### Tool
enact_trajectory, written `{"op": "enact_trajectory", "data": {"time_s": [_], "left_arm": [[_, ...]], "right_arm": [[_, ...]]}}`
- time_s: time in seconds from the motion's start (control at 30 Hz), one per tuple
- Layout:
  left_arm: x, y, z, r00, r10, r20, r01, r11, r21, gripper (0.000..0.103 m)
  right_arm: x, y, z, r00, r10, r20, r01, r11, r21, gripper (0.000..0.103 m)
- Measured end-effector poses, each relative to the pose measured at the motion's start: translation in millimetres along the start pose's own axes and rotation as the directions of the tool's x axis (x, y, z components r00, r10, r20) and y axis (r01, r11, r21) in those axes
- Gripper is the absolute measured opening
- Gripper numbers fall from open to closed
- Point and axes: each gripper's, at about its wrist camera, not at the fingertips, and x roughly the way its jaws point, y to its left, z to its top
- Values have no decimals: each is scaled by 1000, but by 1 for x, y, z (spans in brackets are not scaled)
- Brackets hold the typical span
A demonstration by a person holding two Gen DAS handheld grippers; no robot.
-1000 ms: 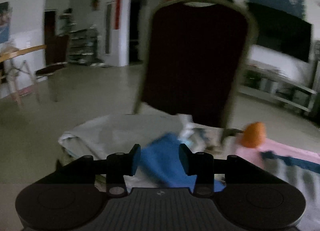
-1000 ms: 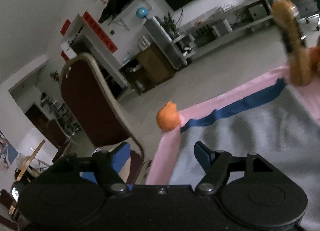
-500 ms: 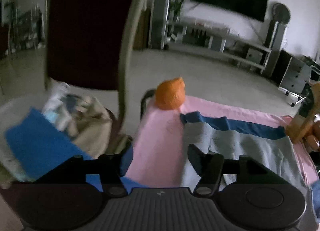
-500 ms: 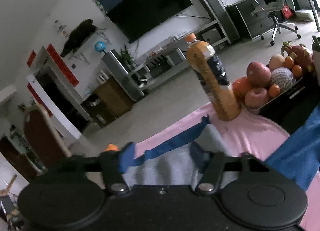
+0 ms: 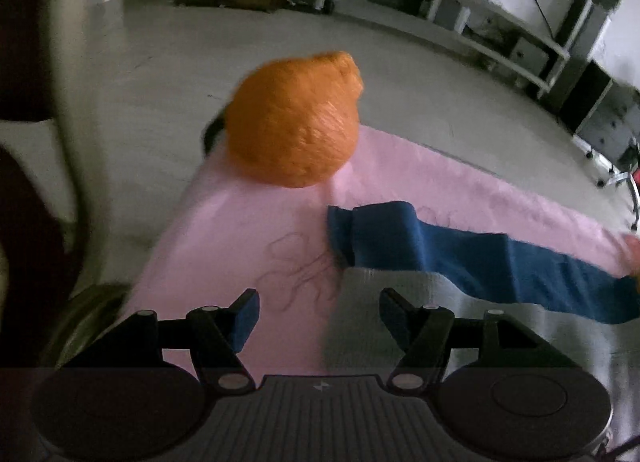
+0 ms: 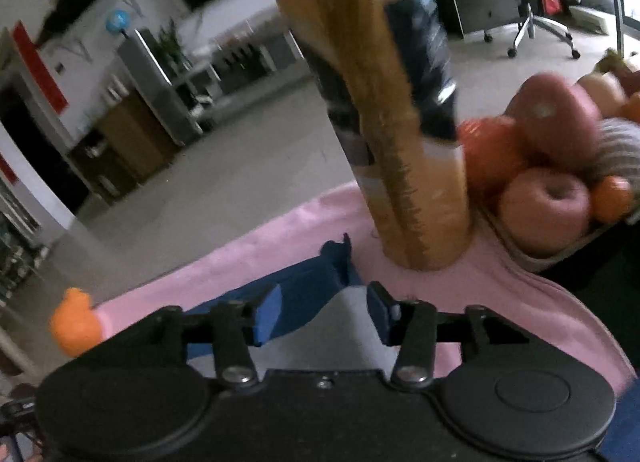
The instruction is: Fold clothes
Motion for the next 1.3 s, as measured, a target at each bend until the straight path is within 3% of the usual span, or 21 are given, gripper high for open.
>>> {"op": "enact_trajectory", "data": {"time_s": [0.17, 0.23, 0.27, 0.3, 0.33, 0.37, 0.4, 0.43, 0.5, 0.57, 0.6, 0.63, 0.73, 0.77, 0.83, 0.9, 1.03, 1.13, 1.17, 1.23, 1.3], "left_arm": [[18, -12, 1, 998, -55, 44, 53, 997, 62, 54], [19, -18, 1, 996, -68, 55, 62, 993, 98, 26], [19, -22, 0, 996, -72, 58, 65, 991, 115, 17], [18, -25, -1, 996, -62, 64, 53, 990, 134, 5], [16, -27, -2, 996, -45, 81, 33, 989, 144, 5], [13, -28, -4, 995, -28, 100, 12, 988, 152, 5], [6, -33, -7, 988, 14, 157, -42, 983, 180, 5], [-2, -38, -11, 973, 57, 222, -104, 973, 208, 5], [-15, -50, -21, 927, 134, 350, -233, 937, 259, 6], [-16, -64, -31, 872, 202, 445, -361, 880, 308, 6], [-4, -70, -35, 862, 234, 450, -408, 847, 341, 6], [9, -73, -36, 863, 256, 435, -428, 828, 363, 7], [37, -72, -36, 873, 329, 359, -457, 807, 373, 9], [38, -73, -37, 865, 343, 366, -474, 797, 374, 9], [28, -72, -34, 867, 356, 348, -475, 801, 364, 16], [2, -65, -30, 866, 351, 355, -468, 818, 334, 17], [-80, -31, -29, 873, 337, 353, -438, 859, 265, 18], [-147, -8, -46, 882, 321, 344, -412, 880, 235, 21], [-166, 0, -55, 892, 304, 335, -389, 893, 226, 21], [-203, 15, -80, 928, 241, 283, -305, 930, 207, 22], [-219, 20, -108, 957, 187, 221, -233, 952, 200, 26]], "right_arm": [[55, 8, -2, 996, -72, -54, 67, 994, -83, 48], [68, 13, -4, 993, -103, -50, 96, 987, -126, 48], [73, 15, -6, 993, -112, -45, 105, 985, -139, 46], [77, 17, -8, 992, -117, -46, 109, 983, -145, 40], [81, 18, -10, 991, -123, -50, 114, 982, -153, 22], [81, 23, -13, 989, -140, -35, 132, 974, -184, 11], [79, 29, -17, 987, -160, -14, 153, 963, -221, 9], [78, 35, -20, 984, -179, 8, 175, 951, -256, 7], [60, 49, -32, 970, -188, 156, 231, 914, -335, 5], [48, 58, -43, 941, -188, 281, 291, 873, -391, 5], [47, 60, -48, 928, -192, 320, 318, 856, -407, 5], [51, 59, -51, 924, -209, 319, 334, 847, -414, 5], [78, 49, -55, 930, -279, 241, 359, 835, -416, 6], [85, 46, -57, 929, -300, 217, 366, 832, -418, 6], [88, 47, -59, 924, -329, 197, 383, 817, -431, 11], [70, 50, -54, 937, -308, 165, 350, 833, -428, 17], [-13, 47, -43, 966, -206, 157, 249, 905, -346, 31], [-89, 33, -41, 983, -117, 145, 153, 951, -268, 31], [-116, 28, -42, 984, -94, 149, 128, 962, -243, 32], [-165, 16, -45, 987, -45, 152, 73, 980, -185, 37], [-210, 0, -56, 990, 9, 143, 6, 994, -109, 42]]}}
